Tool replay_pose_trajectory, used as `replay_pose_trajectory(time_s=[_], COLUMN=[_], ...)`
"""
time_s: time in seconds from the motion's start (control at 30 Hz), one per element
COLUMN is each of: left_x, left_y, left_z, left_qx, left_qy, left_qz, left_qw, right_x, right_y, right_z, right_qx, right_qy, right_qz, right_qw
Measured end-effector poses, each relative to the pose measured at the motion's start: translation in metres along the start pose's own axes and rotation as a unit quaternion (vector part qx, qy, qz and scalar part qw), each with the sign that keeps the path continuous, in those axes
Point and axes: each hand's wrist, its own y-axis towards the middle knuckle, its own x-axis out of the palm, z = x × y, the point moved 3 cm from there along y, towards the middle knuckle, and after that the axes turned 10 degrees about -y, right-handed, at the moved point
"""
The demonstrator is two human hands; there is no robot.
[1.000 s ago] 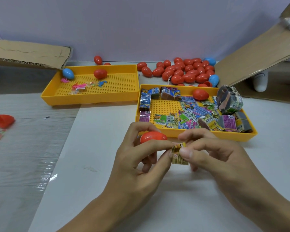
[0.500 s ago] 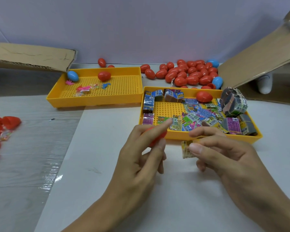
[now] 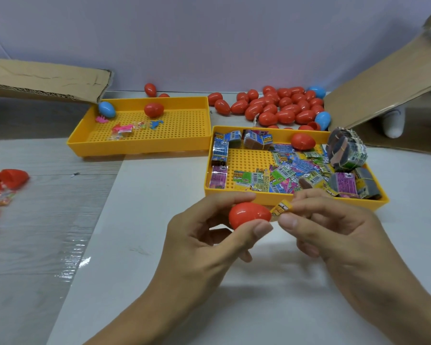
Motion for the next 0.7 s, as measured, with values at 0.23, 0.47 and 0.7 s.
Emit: replay_pose_trajectory(time_s=[0.23, 0.47, 0.7], left_x=[0.000, 0.004, 0.002], left_y=[-0.002, -0.002, 0.001], left_z=[0.003, -0.001, -0.003], left_qx=[-0.026, -0.057, -0.062], left_qy=[-0.020, -0.033, -0.034], left_qz=[-0.003, -0.040, -0.027], left_qw=[0.999, 0.997, 0.997], right_x=[0.007, 0.006, -0.003], right_y=[-0.004, -0.003, 0.000], right_z=[-0.004, -0.004, -0.006], right_qx=[0.020, 0.019, -0.007], right_qy=[0.035, 0.031, 0.027], right_qz=[-0.093, -0.057, -0.020], right_qw=[0.995, 0.998, 0.999])
